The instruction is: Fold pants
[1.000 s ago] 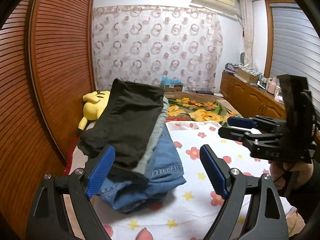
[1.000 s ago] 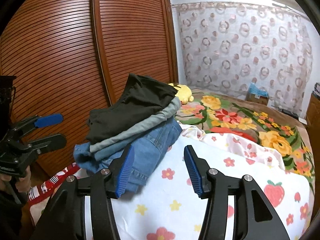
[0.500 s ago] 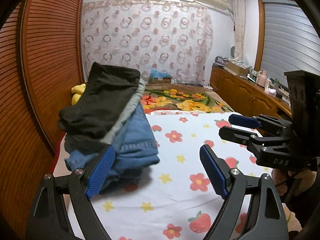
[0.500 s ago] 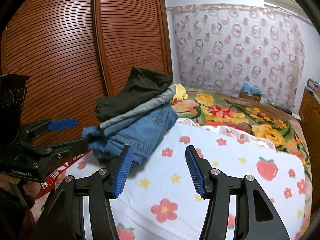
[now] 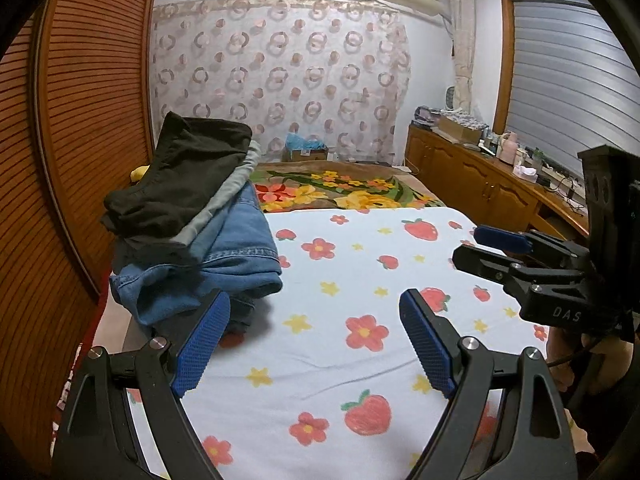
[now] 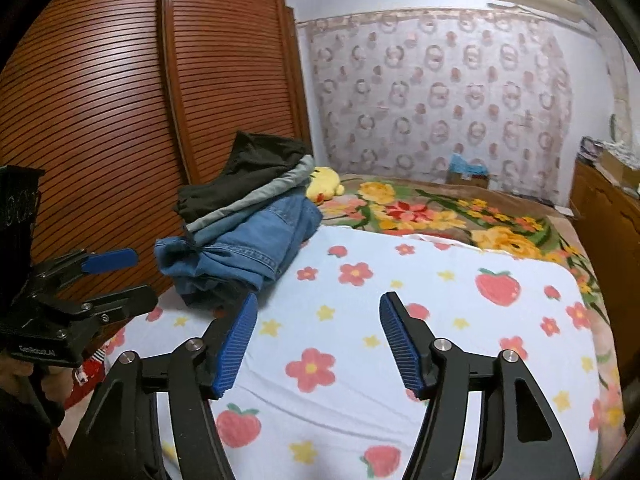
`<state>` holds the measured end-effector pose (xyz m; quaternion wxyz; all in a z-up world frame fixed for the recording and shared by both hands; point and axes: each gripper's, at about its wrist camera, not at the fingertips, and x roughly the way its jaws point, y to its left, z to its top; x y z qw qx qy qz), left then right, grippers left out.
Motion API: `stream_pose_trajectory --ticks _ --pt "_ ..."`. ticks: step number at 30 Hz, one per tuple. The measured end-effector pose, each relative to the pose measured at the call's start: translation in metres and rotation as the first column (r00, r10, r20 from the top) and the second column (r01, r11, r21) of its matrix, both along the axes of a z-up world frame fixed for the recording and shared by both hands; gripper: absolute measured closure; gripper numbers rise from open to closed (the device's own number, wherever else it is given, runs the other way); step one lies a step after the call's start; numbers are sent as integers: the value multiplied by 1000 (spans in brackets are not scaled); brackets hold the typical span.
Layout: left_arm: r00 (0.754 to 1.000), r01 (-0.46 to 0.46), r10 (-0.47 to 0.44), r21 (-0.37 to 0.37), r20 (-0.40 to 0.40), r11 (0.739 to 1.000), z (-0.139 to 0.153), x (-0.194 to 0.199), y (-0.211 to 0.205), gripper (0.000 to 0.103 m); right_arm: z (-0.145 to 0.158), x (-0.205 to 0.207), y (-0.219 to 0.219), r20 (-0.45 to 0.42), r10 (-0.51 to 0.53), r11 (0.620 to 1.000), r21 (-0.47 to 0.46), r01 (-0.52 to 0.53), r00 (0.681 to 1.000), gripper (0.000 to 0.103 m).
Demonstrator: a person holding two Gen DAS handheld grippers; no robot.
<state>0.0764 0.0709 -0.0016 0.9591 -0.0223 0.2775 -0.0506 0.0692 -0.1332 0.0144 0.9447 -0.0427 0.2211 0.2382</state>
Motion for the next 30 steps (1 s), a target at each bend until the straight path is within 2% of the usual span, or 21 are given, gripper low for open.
stream_pose_trajectory --ticks 10,17,23,30 --pt "999 36 -36 2 23 999 9 -14 -25 16 3 -47 -20 36 -87 996 -8 87 996 32" --pt "997 59 -59 4 42 998 19 -18 -43 16 8 -74 -34 57 -151 988 -6 152 987 22" --pt "995 82 -82 5 51 997 23 -21 -55 16 7 -90 -37 73 -193 981 -10 194 978 16" --pt "995 93 -93 -1 36 996 18 -20 -64 16 10 -96 -41 72 -231 973 6 231 970 16"
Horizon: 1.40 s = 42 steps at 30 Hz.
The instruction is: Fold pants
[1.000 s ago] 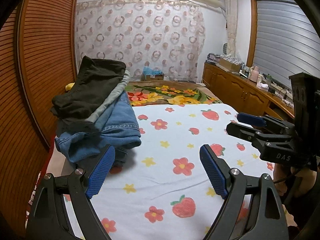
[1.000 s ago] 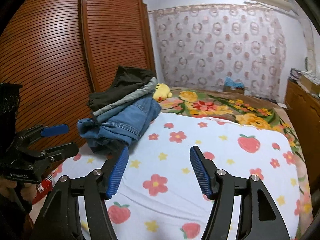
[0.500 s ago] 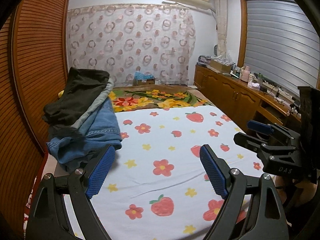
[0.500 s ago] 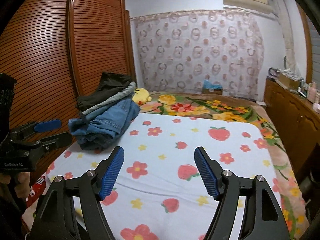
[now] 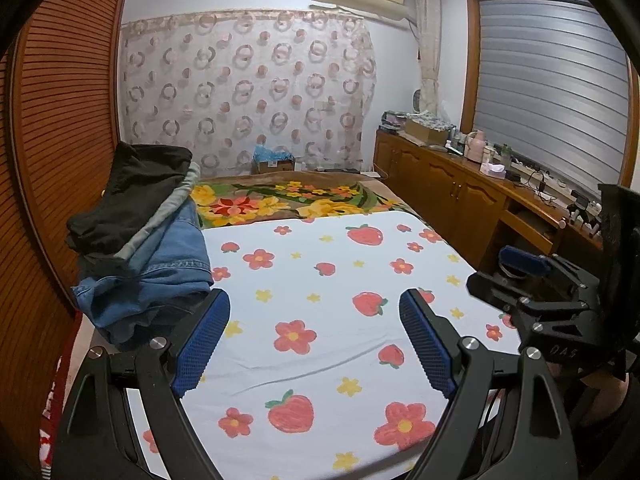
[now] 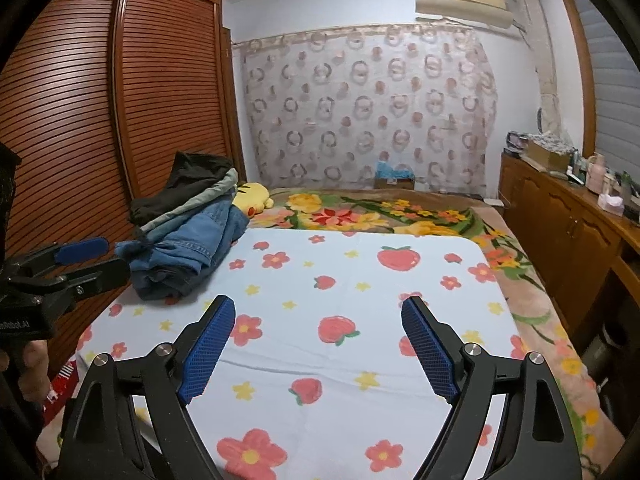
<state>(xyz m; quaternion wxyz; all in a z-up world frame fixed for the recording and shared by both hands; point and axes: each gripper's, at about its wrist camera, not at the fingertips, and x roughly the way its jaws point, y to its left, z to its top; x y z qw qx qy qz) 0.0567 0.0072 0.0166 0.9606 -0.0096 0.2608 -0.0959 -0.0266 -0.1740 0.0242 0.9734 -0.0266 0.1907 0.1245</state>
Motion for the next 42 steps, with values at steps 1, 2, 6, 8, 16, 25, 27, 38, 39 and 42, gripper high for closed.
stream_pose_trajectory --ticks 1,2,6,8,16,25,27,38,39,42 --pt "1000 -1 1 -1 1 1000 0 0 0 16 3 -2 0 10 -7 1000 2 7 1000 16" --pt "1000 -3 3 -2 5 1000 1 -1 -1 16 6 -5 -1 21 -14 1000 6 14 1000 16" --pt "1000 -12 12 -6 23 1000 5 -4 -3 16 9 -17 -2 56 -28 1000 13 27 998 16" --pt "999 -19 19 -2 34 1000 7 -8 -3 16 10 -23 -1 71 -37 999 18 36 997 16" --pt "996 -62 62 -6 70 998 15 -23 3 16 7 -42 2 102 -59 998 24 57 993 16" --pt "995 -75 76 -12 62 997 13 -22 7 16 4 -43 1 106 -58 998 24 56 993 16" --pt "995 -75 75 -12 62 997 13 -22 7 16 4 -44 1 105 -58 998 26 56 993 16" --pt "995 -76 77 -12 63 997 13 -22 9 16 6 -41 -2 101 -59 998 26 56 993 16" --pt "995 -75 76 -13 63 997 13 -22 9 16 6 -41 -2 101 -59 998 27 56 993 16" --pt "995 -76 76 -12 63 997 13 -22 9 16 7 -41 -3 100 -60 998 27 57 993 16"
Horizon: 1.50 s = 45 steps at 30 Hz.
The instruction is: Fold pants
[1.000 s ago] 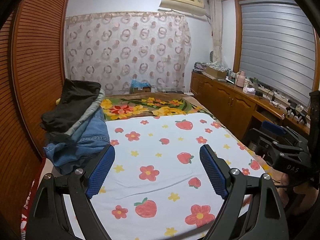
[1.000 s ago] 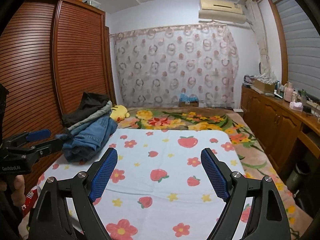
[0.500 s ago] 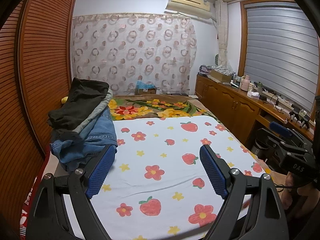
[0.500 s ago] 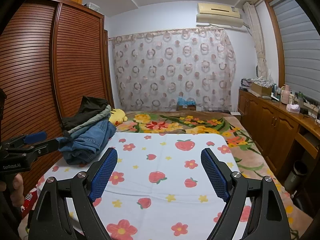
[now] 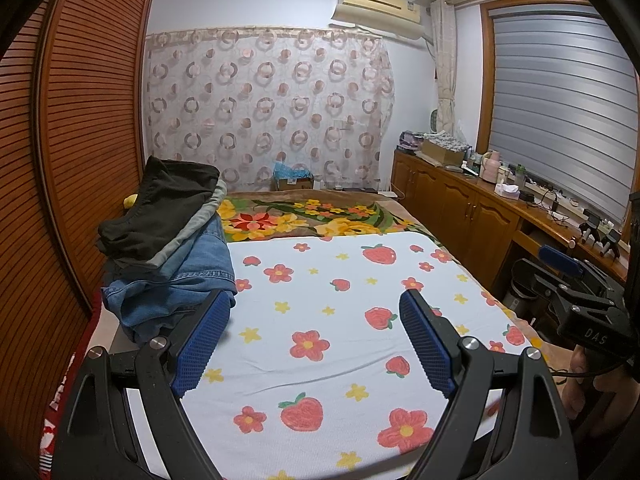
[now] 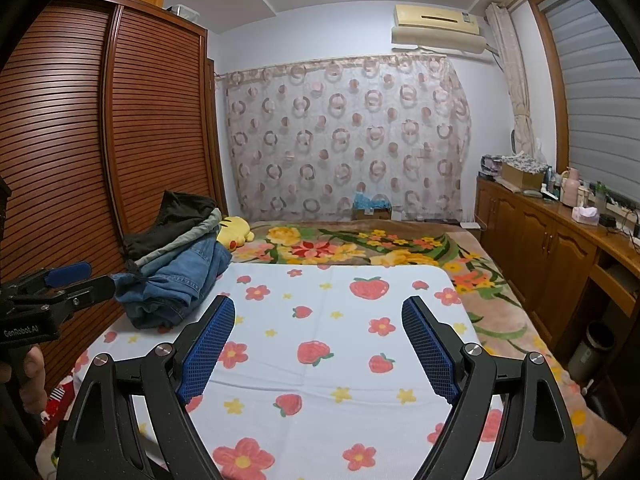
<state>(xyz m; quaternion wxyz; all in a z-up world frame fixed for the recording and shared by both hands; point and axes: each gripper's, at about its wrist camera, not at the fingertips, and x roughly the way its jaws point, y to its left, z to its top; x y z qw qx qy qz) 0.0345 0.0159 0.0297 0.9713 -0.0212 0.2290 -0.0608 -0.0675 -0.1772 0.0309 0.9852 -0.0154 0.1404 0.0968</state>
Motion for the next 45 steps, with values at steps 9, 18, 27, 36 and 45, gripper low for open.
stream_pose_trajectory --ticks 9,18,27,36,45 --pt "1000 0 0 1 0 1000 0 0 0 16 -1 -1 0 -1 -1 1000 -3 1 1000 16" --pt "1000 0 0 1 0 1000 0 0 0 16 0 -1 -1 -2 -1 1000 -4 1 1000 16" --pt "1000 1 -1 1 1 1000 0 0 0 16 -2 -1 -1 -1 4 1000 -3 -4 1000 16" --pt "1000 0 0 2 1 1000 -1 0 0 16 -1 -1 -1 2 5 1000 -4 -5 1000 16" --pt "1000 0 0 2 1 1000 -1 0 0 16 -1 -1 -2 2 5 1000 -5 -5 1000 16"
